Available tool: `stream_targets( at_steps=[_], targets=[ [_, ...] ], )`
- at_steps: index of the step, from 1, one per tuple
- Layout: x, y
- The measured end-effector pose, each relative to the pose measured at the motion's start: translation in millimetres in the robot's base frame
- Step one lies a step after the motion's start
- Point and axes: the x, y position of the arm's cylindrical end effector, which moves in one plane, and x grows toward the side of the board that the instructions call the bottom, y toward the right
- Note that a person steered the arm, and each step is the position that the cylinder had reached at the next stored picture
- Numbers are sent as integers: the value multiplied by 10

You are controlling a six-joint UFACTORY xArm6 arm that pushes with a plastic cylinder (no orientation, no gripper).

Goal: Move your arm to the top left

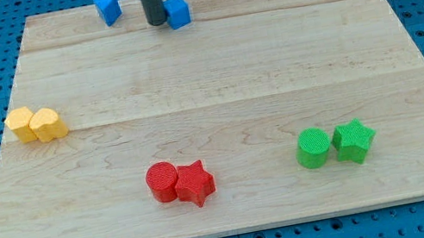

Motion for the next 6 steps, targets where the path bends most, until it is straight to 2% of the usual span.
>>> stream_targets(
  at_steps=[1,3,4,5,6],
  targets=[
    [-79,246],
    [-143,-1951],
    [-578,-1994],
    [-523,-1588],
    [-183,-735]
  ],
)
